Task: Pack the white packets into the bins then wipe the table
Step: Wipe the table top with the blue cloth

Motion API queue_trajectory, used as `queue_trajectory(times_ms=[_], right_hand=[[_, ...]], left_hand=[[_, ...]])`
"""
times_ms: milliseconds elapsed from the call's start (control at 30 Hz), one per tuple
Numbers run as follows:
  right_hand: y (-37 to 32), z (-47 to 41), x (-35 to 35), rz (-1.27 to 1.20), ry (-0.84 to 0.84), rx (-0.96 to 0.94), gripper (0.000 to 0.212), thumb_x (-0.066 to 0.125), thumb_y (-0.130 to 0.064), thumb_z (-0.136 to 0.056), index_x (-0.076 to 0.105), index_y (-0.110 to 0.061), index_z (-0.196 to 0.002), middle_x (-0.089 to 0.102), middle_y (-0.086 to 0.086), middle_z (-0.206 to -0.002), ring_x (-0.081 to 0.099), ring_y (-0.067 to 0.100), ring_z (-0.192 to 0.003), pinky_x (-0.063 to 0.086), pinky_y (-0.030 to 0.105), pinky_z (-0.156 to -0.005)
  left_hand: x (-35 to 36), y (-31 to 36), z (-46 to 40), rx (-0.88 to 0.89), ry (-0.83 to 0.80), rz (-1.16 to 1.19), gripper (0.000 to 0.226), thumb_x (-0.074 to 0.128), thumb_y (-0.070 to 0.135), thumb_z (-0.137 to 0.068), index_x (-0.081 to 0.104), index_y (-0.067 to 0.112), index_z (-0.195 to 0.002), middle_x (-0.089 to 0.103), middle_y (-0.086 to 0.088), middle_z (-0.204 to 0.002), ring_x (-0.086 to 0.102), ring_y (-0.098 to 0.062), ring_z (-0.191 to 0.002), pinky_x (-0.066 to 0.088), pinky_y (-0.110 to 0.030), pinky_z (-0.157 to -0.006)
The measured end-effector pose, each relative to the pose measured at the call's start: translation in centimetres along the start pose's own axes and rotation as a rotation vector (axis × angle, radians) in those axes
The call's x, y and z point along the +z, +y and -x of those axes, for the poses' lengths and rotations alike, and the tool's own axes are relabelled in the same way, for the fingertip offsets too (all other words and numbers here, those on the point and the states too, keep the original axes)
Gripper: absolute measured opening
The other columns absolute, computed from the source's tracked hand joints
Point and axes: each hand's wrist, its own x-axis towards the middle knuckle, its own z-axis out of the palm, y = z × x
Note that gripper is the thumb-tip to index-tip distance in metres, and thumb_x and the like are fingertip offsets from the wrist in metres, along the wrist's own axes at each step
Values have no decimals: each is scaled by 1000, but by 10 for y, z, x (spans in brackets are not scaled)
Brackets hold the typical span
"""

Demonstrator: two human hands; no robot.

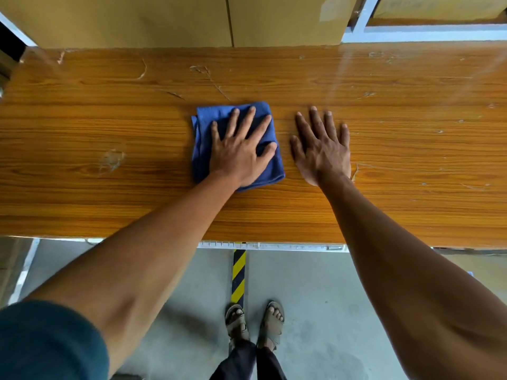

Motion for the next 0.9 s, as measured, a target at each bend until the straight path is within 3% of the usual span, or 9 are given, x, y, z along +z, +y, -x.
queue_trajectory(times_ms=[200, 300, 433, 500, 700, 800, 900], right_hand=[[-4, 3, -5, -3, -31, -3, 66, 3, -63, -106, -2, -38, -167, -9, -7, -176, -10, 22, -162, -2, 54, -130], [-5, 4, -4, 14, -23, 7, 66, 3, -63, -106, -2, -38, -167, -8, -7, -176, -9, 22, -162, 0, 54, -130], [-8, 3, -3, 17, -23, 7, 66, 6, -61, -107, 2, -37, -168, -5, -7, -176, -6, 22, -163, 1, 55, -130], [-8, 8, -4, 6, -29, 8, 65, 7, -59, -108, 4, -36, -168, -3, -5, -177, -5, 23, -163, 2, 55, -130], [8, 42, -12, -31, -86, -45, 58, 17, -49, -111, 13, -36, -168, 5, -4, -177, 3, 22, -163, 8, 53, -130], [53, 57, -21, -28, -59, 26, 59, 16, -52, -110, 11, -40, -167, 4, -5, -177, 4, 22, -163, 11, 54, -129], [87, 60, -26, -10, -47, 133, 65, 10, -65, -105, 2, -45, -166, -4, -8, -176, -4, 22, -163, 4, 55, -130]], left_hand=[[8, 4, 122, 170, -17, -75, 70, 20, 73, -104, 4, 46, -167, 0, 7, -178, -4, -27, -164, 8, -70, -124], [5, -6, 91, 149, -7, -59, 70, 19, 74, -103, 4, 49, -166, -1, 10, -178, -4, -25, -164, 7, -71, -123], [-6, -24, 14, -60, -5, 13, 71, 16, 76, -100, 10, 49, -166, 1, 10, -178, -2, -24, -164, 1, -70, -125], [0, -18, 12, -79, 0, 14, 71, 16, 75, -101, 12, 47, -167, 3, 7, -178, -1, -27, -164, 2, -71, -124], [22, 72, 119, 155, 22, -3, 70, 24, 70, -104, 20, 41, -167, 6, 4, -178, 2, -29, -164, 5, -71, -123], [21, 83, 114, 164, 17, 7, 71, 23, 72, -103, 16, 43, -167, 4, 6, -178, 0, -28, -164, 5, -72, -123], [20, 82, 84, 197, 22, -3, 71, 22, 74, -102, 14, 45, -167, 3, 9, -178, 1, -25, -164, 5, -71, -124]])
